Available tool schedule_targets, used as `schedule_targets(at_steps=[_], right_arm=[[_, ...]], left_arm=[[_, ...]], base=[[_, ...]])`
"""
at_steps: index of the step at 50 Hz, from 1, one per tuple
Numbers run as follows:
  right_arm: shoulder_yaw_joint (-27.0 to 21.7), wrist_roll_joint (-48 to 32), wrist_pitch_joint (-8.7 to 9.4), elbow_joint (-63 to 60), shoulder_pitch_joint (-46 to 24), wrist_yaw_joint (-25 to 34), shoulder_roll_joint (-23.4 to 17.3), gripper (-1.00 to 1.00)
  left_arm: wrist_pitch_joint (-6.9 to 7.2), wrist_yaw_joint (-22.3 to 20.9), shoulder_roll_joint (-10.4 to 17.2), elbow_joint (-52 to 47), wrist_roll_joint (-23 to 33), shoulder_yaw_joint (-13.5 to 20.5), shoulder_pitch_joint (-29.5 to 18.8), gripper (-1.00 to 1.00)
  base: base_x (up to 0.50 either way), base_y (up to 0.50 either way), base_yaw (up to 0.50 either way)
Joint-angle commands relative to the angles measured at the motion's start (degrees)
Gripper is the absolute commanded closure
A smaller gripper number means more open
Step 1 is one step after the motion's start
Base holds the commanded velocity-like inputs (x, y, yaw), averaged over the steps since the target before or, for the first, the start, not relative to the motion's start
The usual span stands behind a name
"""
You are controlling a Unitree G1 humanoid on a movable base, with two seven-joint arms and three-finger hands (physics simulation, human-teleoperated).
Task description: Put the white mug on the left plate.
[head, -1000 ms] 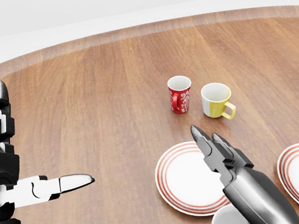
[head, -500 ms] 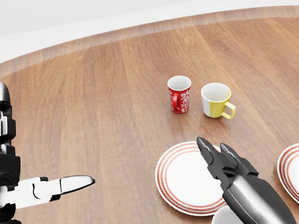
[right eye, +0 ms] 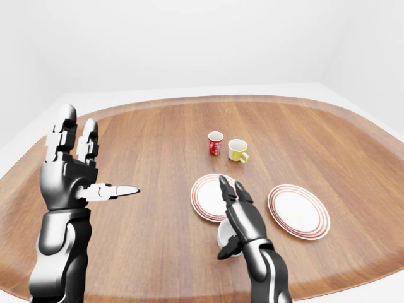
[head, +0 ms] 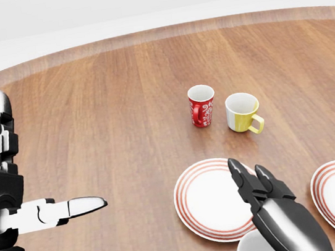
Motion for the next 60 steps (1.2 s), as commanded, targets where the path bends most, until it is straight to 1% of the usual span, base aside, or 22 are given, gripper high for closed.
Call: schedule_targets(at_steps=[1,13,25,38,60], right_arm=[[-1.2,-0.8,0.00,2.1,-0.9,0.0,0.0,-1.00],[-2.1,-1.9,0.00,2.6,-1.7,3.2,-0.1,-1.00],[-2.0,-3.8,0.00,2.9,-3.0,6.0,-0.1,-1.00],[-2.2,-4.9,0.00,4.8,-4.2,5.7,-0.3,-1.00],[-2.2,-6.1,0.00,8.6,-4.1,4.7,-0.6,-1.00]], left_arm=[[0.00,0.0,0.0,-0.1,0.0,-0.1,0.0,-0.96],[0.00,-0.1,0.0,-0.1,0.0,-0.1,0.1,-0.96],[0.00,-0.1,0.0,-0.1,0.0,-0.2,0.0,-0.96],[0.00,-0.1,-0.1,0.1,0.1,-0.3,0.2,-0.96],[0.00,-0.2,-0.1,0.0,0.1,-0.3,0.2,-0.96]], base=[[0.00,0.00,0.00],[0.00,0.00,0.00],[0.00,0.00,0.00],[0.00,0.00,0.00],[0.00,0.00,0.00]])
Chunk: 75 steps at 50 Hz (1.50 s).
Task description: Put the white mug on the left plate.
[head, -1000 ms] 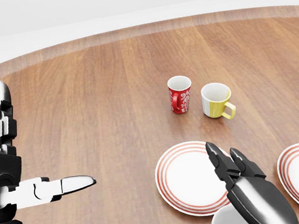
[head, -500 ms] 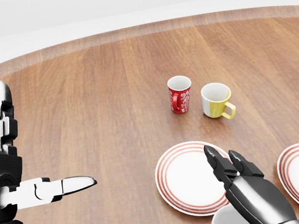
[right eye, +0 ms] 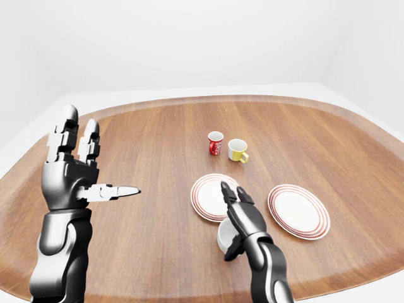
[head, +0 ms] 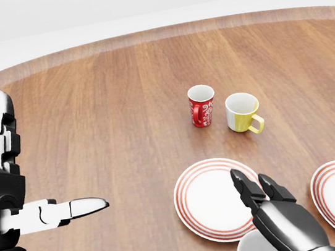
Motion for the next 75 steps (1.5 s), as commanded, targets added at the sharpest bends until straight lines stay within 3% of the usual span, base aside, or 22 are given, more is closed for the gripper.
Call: schedule_targets(at_steps=[1,4,43,44,45,46,47,48,63,70,75], right_arm=[[0.2,-0.5,0.00,1.8,-0.1,-0.4,0.0,-1.00],[0.3,-1.6,0.00,4.6,-0.7,-2.8,-0.6,-1.00],[2.4,-1.9,0.00,15.7,-2.0,-9.1,-1.5,-1.00],[2.3,-2.0,0.00,15.7,-1.9,-9.2,-1.6,-0.52],[2.3,-2.0,0.00,15.7,-1.9,-9.1,-1.6,-0.38],[2.2,-1.9,0.00,15.6,-1.9,-9.0,-1.7,0.55],[2.0,-1.8,0.00,15.7,-2.0,-8.9,-1.7,0.93],[1.9,-1.8,0.00,15.7,-2.0,-8.9,-1.8,1.00],[1.2,-1.1,-0.16,14.0,-1.5,-7.2,-1.6,1.00],[1.7,11.6,0.00,-1.5,0.3,7.2,1.4,1.00],[3.3,16.5,0.00,-7.1,1.2,10.8,1.1,1.00]], left_arm=[[0.00,0.0,0.0,-0.1,0.0,0.1,-0.1,-0.96],[0.00,0.0,0.0,0.0,0.0,0.0,0.0,-0.96],[0.00,0.0,0.0,0.1,0.0,0.1,0.1,-0.96],[0.00,0.0,0.0,0.0,-0.1,0.1,0.0,-0.96],[0.00,0.0,0.0,0.0,-0.1,0.1,0.0,-0.97],[0.00,0.0,0.0,-0.1,-0.2,0.1,-0.1,-0.96],[0.00,0.1,0.0,-0.1,-0.2,0.2,-0.2,-0.96],[0.00,0.1,0.0,-0.1,-0.2,0.2,-0.2,-0.96],[0.00,0.1,0.1,0.1,-0.2,0.3,-0.2,-0.96],[0.00,0.2,0.2,0.0,-0.3,0.3,-0.5,-0.96],[0.00,0.0,0.2,-0.1,-0.2,0.3,-0.4,-0.97]], base=[[0.00,0.00,0.00],[0.00,0.00,0.00],[0.00,0.00,0.00],[0.00,0.00,0.00],[0.00,0.00,0.00],[0.00,0.00,0.00],[0.00,0.00,0.00],[0.00,0.00,0.00],[0.00,0.00,0.00],[0.00,0.00,0.00],[0.00,0.00,0.00]])
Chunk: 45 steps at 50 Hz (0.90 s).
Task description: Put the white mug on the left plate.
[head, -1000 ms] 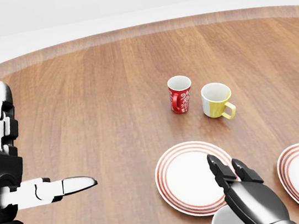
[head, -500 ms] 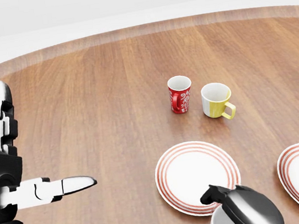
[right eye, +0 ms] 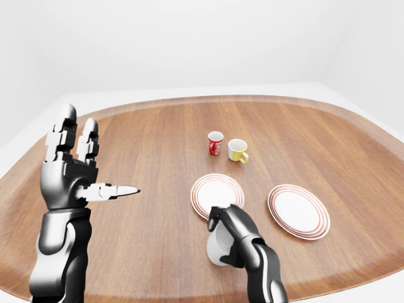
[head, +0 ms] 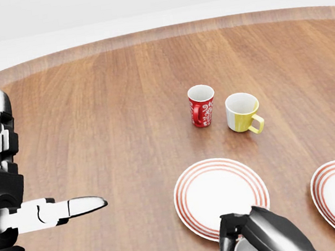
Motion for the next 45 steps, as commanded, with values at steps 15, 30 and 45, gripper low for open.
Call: schedule_targets(at_steps=[15,30,45], right_arm=[[4.1,29.9,0.00,-32.1,-0.3,12.4,-0.1,1.00],[2.4,31.4,0.00,-32.2,-14.9,12.4,-1.9,1.00],[-5.8,30.2,0.00,-16.7,-31.8,12.4,-4.5,1.00]], left_arm=[[0.00,-0.2,-0.1,0.0,0.2,-0.2,0.3,-0.97],[0.00,-0.1,0.0,-0.1,-0.1,0.2,0.4,-0.96],[0.00,-0.2,0.0,-0.3,-0.1,0.3,0.4,-0.96]], base=[[0.00,0.00,0.00],[0.00,0.00,0.00],[0.00,0.00,0.00]])
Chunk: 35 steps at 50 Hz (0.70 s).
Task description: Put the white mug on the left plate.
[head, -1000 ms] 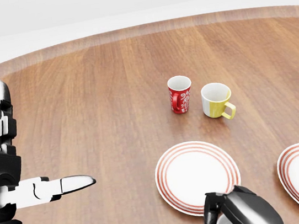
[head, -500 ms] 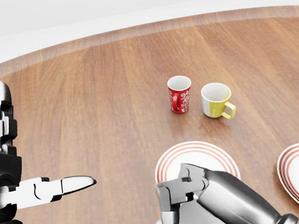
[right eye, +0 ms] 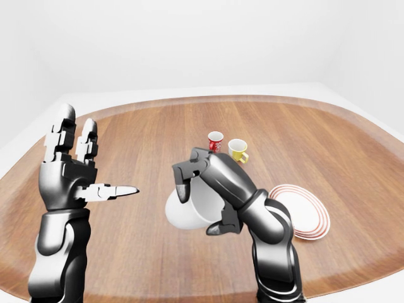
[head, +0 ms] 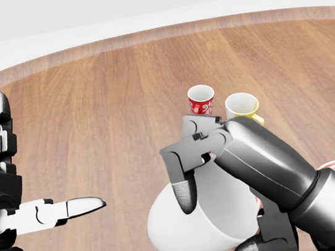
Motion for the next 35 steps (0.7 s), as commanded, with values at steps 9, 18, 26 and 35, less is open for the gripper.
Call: schedule_targets(at_steps=[9,18,26,35], right_arm=[[-7.3,-1.0,0.00,20.6,-17.4,-2.5,-5.4,1.00],[-7.8,-5.1,0.00,31.9,-19.3,-8.0,-7.0,1.00],[-6.6,-10.3,0.00,43.6,-19.0,-15.3,-5.6,1.00],[-4.9,-17.1,0.00,56.8,-22.4,-22.2,-5.7,1.00]], left_arm=[[0.00,-0.2,-0.1,0.0,0.3,-0.2,0.3,-0.96],[0.00,-0.2,-0.1,-0.1,0.3,-0.2,0.3,-0.97],[0.00,-0.1,0.1,0.0,0.0,0.3,-0.1,-0.97],[0.00,0.2,0.2,0.3,-0.1,0.3,-0.9,-0.97]], base=[[0.00,0.00,0.00],[0.00,0.00,0.00],[0.00,0.00,0.00],[0.00,0.00,0.00]])
